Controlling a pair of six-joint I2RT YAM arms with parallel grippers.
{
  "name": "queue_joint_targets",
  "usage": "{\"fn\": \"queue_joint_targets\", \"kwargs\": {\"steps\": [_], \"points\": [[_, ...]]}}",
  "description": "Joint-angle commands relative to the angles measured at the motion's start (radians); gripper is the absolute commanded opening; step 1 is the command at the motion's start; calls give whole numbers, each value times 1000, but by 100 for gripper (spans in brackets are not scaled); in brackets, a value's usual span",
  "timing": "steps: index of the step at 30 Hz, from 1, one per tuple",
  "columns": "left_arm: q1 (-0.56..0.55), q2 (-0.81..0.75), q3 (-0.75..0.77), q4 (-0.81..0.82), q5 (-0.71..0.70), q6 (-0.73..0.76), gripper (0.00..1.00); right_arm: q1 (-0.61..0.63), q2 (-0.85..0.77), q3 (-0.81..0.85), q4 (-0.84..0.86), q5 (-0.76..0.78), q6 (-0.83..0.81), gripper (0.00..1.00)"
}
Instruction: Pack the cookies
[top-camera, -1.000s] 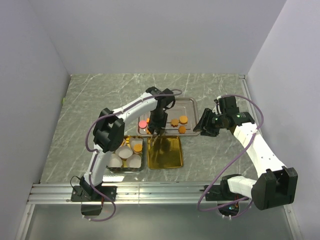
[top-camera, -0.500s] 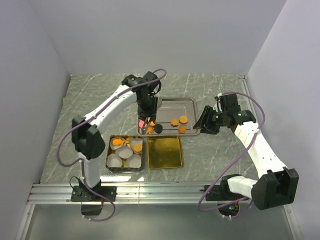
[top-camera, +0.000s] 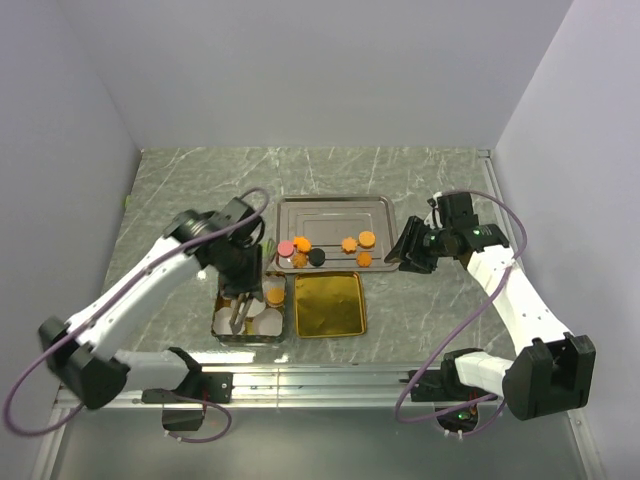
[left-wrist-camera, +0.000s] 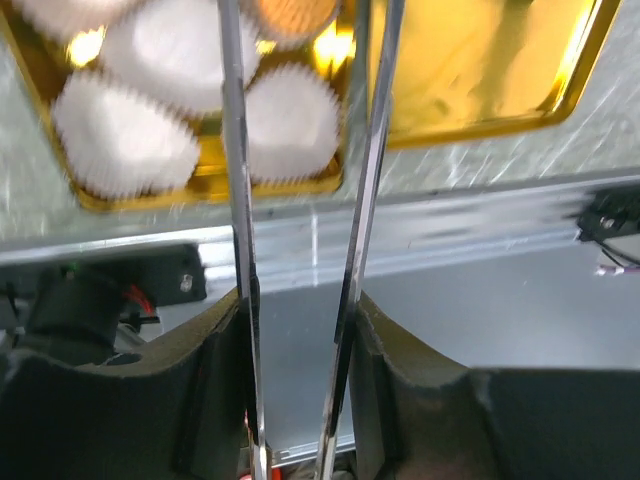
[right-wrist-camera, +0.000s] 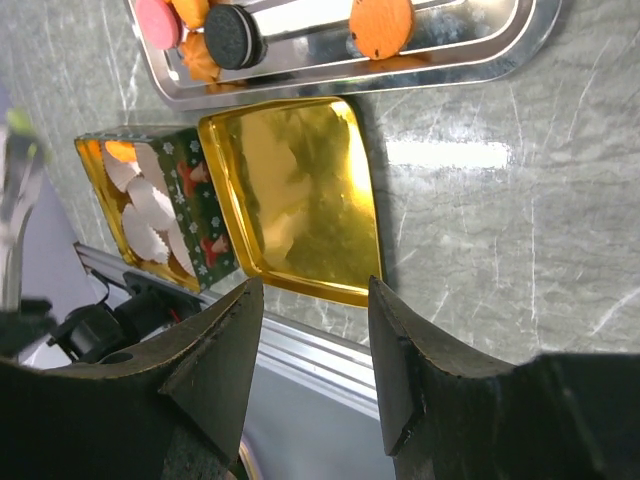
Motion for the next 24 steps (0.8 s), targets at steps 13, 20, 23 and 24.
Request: {"fn": "queue_joint_targets", "kwargs": {"steps": [13,20,23,24], "points": [[-6,-322,-335,-57,62,-168,44,25,-34,-55,69,-11,45,53],[-7,-326,-369,-57,54,-154,47,24,-77,-104,84,-9,64,53],[-7,-309,-378,-54,49,-149,47,25,-83,-112,84,-7,64,53],[-6,-307,-375,-52,45,-148,48,25,-86,-113,83,-6,65,53]]}}
